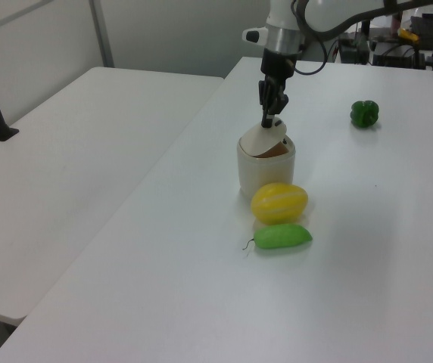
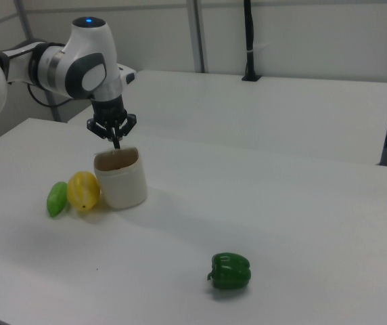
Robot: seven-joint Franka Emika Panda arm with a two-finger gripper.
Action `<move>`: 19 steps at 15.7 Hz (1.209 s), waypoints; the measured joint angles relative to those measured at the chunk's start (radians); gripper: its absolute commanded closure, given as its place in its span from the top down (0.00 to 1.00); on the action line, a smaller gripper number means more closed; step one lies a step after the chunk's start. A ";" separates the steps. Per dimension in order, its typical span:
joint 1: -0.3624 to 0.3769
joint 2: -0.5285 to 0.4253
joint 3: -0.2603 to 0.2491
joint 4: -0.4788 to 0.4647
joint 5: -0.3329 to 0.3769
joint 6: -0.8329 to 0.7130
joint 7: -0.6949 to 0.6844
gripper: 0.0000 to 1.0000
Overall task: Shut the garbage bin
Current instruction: 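Push the lid down with the gripper until it shuts on the bin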
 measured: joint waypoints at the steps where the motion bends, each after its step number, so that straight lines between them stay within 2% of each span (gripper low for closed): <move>1: 0.000 0.000 -0.009 -0.005 0.000 -0.010 -0.001 0.03; 4: -0.001 0.001 -0.023 -0.017 -0.001 -0.029 -0.005 0.04; 8: 0.000 0.001 -0.024 -0.038 -0.030 -0.029 -0.005 0.05; 19: 0.004 0.009 -0.024 -0.050 -0.042 -0.029 -0.007 0.06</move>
